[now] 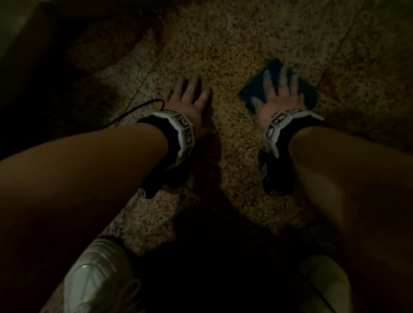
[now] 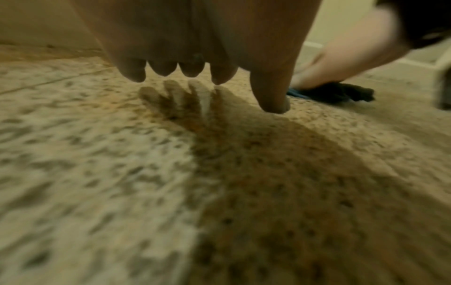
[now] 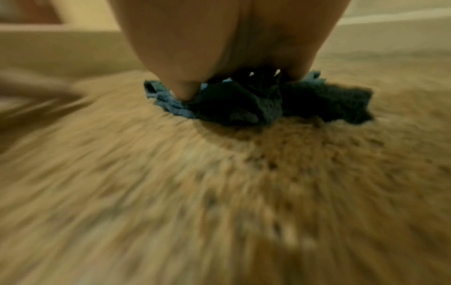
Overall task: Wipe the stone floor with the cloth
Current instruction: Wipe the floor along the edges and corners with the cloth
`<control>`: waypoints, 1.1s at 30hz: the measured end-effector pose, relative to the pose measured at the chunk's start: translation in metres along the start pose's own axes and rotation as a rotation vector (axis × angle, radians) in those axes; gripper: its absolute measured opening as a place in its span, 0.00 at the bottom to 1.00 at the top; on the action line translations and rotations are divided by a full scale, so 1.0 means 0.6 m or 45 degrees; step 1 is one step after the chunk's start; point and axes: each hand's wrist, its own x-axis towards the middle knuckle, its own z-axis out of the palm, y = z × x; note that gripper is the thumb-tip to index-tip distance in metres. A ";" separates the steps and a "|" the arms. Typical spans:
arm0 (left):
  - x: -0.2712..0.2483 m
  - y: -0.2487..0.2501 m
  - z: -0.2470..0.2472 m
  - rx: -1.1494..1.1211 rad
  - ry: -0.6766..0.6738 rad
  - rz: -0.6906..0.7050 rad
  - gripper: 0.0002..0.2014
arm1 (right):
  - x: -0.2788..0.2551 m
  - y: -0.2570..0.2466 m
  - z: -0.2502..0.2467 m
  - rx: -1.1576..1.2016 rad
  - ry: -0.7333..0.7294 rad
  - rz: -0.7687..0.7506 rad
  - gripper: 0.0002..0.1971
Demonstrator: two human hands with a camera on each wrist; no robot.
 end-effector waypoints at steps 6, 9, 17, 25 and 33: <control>0.009 0.018 -0.002 -0.005 -0.033 -0.030 0.41 | -0.015 0.008 0.016 0.003 0.020 0.027 0.32; 0.017 0.027 -0.003 0.030 0.003 -0.012 0.35 | -0.051 0.014 0.040 0.008 -0.037 0.012 0.32; 0.038 0.107 -0.022 0.210 0.008 0.098 0.44 | -0.137 0.054 0.114 0.121 -0.052 0.021 0.33; 0.075 0.095 -0.016 0.397 0.094 0.306 0.46 | -0.094 0.064 0.105 0.161 0.080 0.068 0.31; 0.100 0.071 0.002 0.440 0.170 0.393 0.45 | -0.003 0.082 0.023 0.162 0.069 0.223 0.32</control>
